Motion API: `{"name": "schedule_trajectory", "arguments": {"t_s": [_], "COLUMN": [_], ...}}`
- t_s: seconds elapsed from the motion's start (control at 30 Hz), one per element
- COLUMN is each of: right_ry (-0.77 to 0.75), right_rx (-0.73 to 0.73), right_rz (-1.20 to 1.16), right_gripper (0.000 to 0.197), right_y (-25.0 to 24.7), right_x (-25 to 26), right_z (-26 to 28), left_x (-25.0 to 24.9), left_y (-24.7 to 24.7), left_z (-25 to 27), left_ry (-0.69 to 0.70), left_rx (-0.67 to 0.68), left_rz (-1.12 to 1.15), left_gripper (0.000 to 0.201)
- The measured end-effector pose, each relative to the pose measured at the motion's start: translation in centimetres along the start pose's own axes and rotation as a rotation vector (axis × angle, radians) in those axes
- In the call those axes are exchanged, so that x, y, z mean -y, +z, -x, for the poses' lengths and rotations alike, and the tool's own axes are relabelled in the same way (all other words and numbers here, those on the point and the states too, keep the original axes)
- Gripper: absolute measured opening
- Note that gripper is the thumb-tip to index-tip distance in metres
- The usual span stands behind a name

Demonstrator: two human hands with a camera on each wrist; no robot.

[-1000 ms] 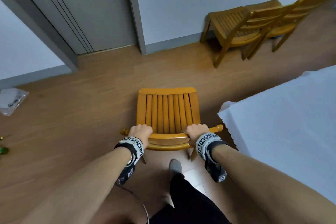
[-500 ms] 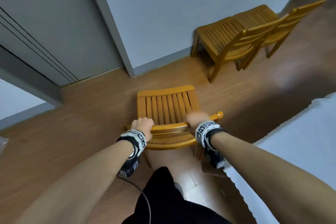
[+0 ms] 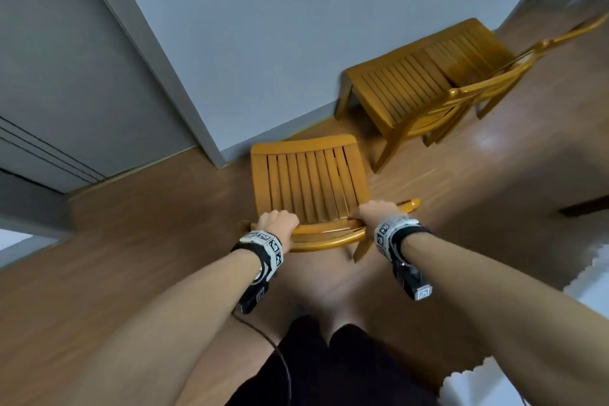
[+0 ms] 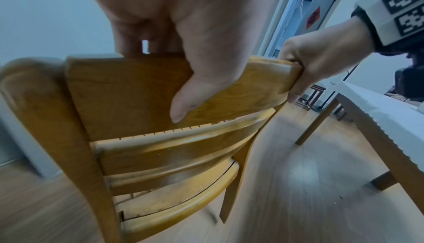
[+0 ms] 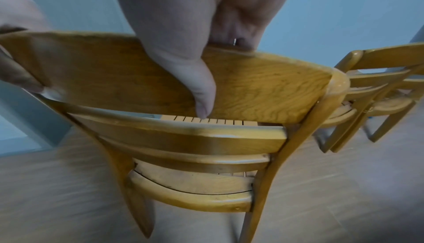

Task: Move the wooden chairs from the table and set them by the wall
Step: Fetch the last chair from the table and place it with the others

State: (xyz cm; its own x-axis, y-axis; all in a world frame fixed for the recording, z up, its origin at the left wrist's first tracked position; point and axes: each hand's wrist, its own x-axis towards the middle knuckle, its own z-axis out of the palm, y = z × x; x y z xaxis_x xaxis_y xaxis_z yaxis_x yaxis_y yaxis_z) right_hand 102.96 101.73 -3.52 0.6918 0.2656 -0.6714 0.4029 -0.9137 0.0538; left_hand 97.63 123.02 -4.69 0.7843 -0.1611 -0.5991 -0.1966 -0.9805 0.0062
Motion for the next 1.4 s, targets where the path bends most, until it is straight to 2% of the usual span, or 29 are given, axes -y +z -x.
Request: {"name": "schedule_trajectory", "arguments": {"t_s": [0.27, 0.5, 0.7, 0.8, 0.97, 1.13, 1.23, 1.4], "right_ry": [-0.03, -0.133, -0.226, -0.231, -0.289, -0.337, -0.357, -0.331], "right_rx": [-0.006, -0.021, -0.033, -0.033, -0.093, -0.071, -0.141, -0.109], "right_rz": [-0.031, -0.004, 0.049, 0.08, 0.14, 0.151, 0.161, 0.128], "right_gripper": [0.031, 0.027, 0.021, 0.03, 0.036, 0.036, 0.043, 0.042], "right_y": [-7.0, -12.4, -15.7, -17.1, -16.3, -12.2, -9.7, -9.7], "right_x": [-5.7, -12.8, -20.5, -24.3, -27.1, -27.4, -28.4, -28.0], "right_z": [-8.3, -17.4, -23.1, -25.2, -26.7, -26.1, -25.5, -25.2], "left_x": [1.3, 0.9, -2.6, -5.1, -6.9, -8.7, -10.4, -10.2], "left_y": [-6.7, -11.9, -15.3, -16.5, -16.9, -13.8, -12.4, -12.6], "left_z": [-9.8, -19.6, -26.7, -29.6, -31.7, -31.0, -30.9, -30.7], "left_ry": [-0.023, -0.116, -0.148, -0.137, -0.149, -0.141, -0.143, -0.149], "left_rx": [0.007, 0.016, 0.05, 0.045, 0.078, 0.138, 0.105, 0.121], "left_rz": [-0.014, 0.05, 0.143, 0.171, 0.158, 0.115, 0.12, 0.131], "left_gripper": [0.021, 0.026, 0.027, 0.028, 0.031, 0.03, 0.034, 0.029]}}
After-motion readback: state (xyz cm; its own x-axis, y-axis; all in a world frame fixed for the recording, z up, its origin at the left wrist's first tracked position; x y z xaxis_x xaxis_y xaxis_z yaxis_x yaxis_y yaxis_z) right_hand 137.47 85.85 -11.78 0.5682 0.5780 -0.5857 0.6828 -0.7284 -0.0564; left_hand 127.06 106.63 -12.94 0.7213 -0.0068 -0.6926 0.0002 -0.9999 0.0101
